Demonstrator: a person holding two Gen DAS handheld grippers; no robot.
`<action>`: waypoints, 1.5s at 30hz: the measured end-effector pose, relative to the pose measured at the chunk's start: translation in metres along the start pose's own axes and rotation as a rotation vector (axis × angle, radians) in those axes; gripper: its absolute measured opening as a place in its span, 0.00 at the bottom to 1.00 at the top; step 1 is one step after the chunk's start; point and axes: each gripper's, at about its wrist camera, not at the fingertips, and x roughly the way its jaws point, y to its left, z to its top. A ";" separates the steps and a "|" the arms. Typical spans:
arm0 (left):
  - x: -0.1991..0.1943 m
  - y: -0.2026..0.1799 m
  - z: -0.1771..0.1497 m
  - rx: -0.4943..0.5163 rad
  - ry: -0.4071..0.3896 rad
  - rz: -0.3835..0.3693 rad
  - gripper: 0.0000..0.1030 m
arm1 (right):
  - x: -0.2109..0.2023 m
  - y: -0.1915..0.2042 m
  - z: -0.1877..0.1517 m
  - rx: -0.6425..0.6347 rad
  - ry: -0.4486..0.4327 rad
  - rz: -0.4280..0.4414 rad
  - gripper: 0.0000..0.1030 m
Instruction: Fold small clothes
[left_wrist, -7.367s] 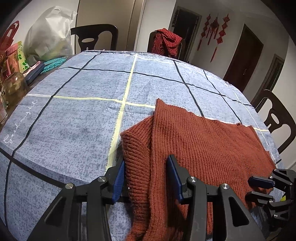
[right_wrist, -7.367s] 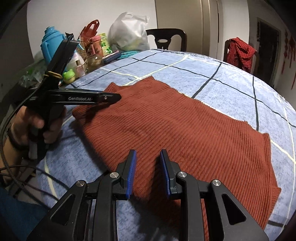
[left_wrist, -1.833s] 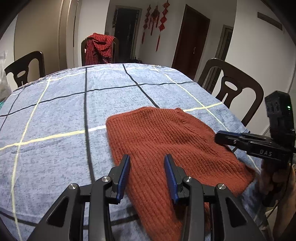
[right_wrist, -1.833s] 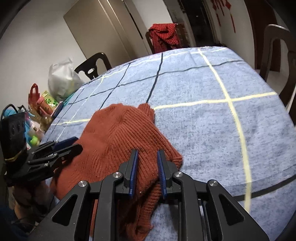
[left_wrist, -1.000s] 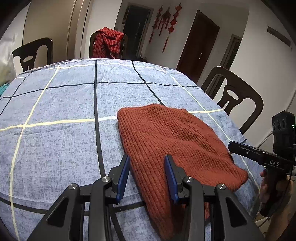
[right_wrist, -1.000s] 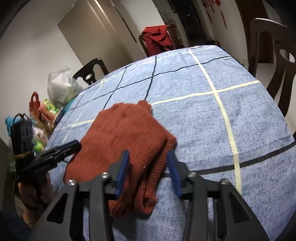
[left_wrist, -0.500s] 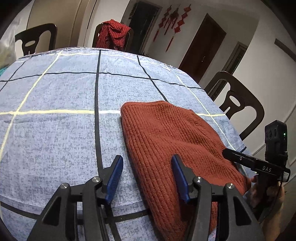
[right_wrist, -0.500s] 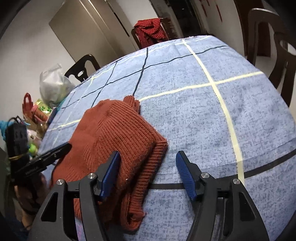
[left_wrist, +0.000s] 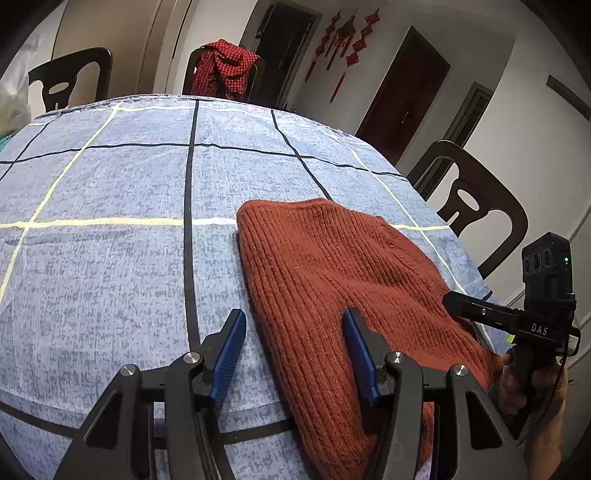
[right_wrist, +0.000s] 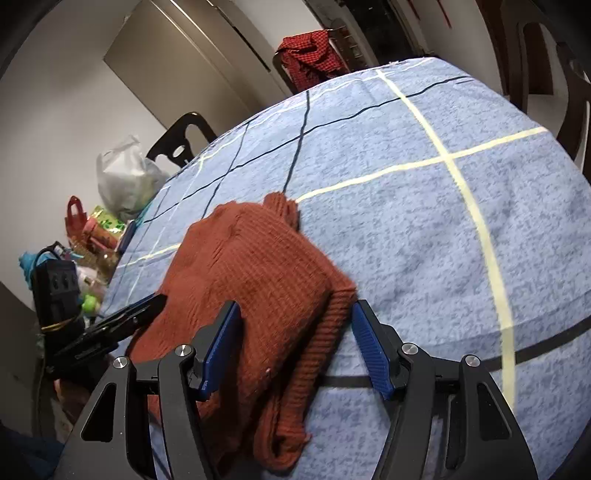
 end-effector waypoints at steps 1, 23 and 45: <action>0.000 0.000 0.000 -0.002 0.000 0.000 0.56 | 0.000 0.000 0.000 0.001 0.000 0.002 0.61; 0.004 -0.017 0.002 0.082 0.001 0.032 0.38 | 0.007 0.003 0.001 0.000 0.014 0.045 0.32; -0.026 -0.038 0.022 0.175 -0.051 0.008 0.26 | -0.017 0.036 0.017 -0.081 -0.047 0.067 0.15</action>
